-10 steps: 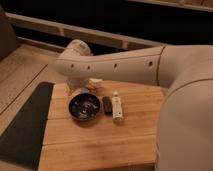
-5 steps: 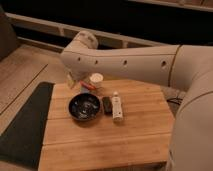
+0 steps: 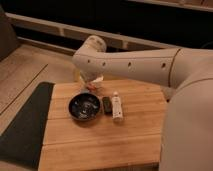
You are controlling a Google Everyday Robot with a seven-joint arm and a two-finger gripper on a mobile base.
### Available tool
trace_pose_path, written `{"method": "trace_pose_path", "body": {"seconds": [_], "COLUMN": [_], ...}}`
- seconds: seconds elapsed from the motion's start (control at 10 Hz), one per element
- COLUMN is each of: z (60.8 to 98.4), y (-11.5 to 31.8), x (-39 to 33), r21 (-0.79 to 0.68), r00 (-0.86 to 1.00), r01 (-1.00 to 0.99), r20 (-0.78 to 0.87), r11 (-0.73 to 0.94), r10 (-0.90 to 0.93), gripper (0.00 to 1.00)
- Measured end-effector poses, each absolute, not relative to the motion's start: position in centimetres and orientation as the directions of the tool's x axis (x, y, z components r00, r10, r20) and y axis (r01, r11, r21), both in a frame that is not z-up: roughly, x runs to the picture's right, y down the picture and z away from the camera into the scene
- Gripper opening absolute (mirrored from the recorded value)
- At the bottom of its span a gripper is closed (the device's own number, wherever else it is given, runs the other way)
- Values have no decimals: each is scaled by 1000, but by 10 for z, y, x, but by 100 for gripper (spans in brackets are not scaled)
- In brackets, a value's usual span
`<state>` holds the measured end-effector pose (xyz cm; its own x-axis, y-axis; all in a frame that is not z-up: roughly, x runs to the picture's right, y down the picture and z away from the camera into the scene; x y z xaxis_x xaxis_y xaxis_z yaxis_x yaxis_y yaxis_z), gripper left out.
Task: Place the pepper in the ceramic cup
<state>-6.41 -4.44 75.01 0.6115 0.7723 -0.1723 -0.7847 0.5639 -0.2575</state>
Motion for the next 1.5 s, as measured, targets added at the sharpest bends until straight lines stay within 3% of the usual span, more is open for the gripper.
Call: {"method": "trace_pose_path", "body": {"seconds": [0.6,1.1,1.5], "z": [861,874,886], "y": [-87,-90,-80], "x": [-73,-70,-118], "r21": [-435,-441,-476], "r00": [709,734,847], "r01": [-645,-619,-474], "r20": [-33,-29,-14], "r11": [628,650,741], "r10": [705,679,532], "gripper": [65,65,65]}}
